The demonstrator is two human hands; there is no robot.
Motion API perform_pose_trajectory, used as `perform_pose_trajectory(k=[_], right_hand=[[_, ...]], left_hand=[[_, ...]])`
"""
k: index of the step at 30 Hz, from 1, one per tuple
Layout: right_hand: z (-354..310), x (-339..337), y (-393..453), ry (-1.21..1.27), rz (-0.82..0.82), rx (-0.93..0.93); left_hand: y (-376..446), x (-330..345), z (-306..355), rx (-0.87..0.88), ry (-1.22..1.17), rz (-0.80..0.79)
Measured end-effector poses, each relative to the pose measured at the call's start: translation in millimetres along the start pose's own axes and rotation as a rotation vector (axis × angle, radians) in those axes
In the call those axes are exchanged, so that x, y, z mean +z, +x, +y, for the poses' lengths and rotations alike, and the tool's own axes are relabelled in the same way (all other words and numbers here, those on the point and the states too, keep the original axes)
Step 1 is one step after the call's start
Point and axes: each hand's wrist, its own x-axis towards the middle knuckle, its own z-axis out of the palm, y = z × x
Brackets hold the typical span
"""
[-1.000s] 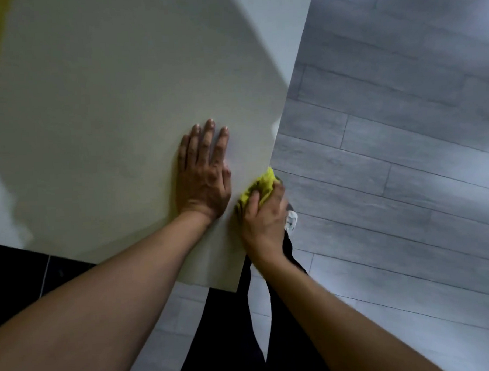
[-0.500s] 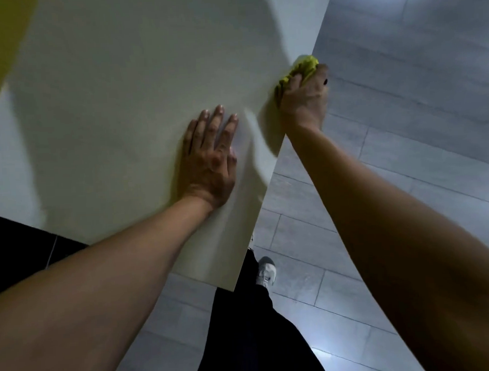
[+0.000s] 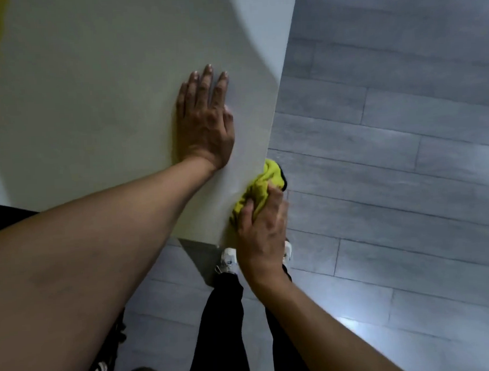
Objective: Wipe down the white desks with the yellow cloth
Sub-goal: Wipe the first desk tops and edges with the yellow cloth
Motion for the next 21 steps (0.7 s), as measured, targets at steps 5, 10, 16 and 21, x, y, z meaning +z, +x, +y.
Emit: perform_pose_trajectory(k=[5, 10, 16, 21], right_hand=[[-1.1, 0.8, -7.5, 0.018, 0.048, -0.021], [-41.8, -2.4, 79.5, -0.04, 0.123, -0.039], [-75.1, -10.2, 139.4, -0.125, 0.123, -0.004], [-59.9, -2.8, 104.8, -0.047, 0.16, -0.033]], left_hand=[[0.0, -0.3, -2.0, 0.001, 0.015, -0.029], [-7.4, -2.4, -11.1, 0.035, 0.021, -0.067], [-76.3, -17.2, -47.5, 0.102, 0.042, -0.083], [-116.3, -22.5, -74.9, 0.096, 0.03, -0.047]])
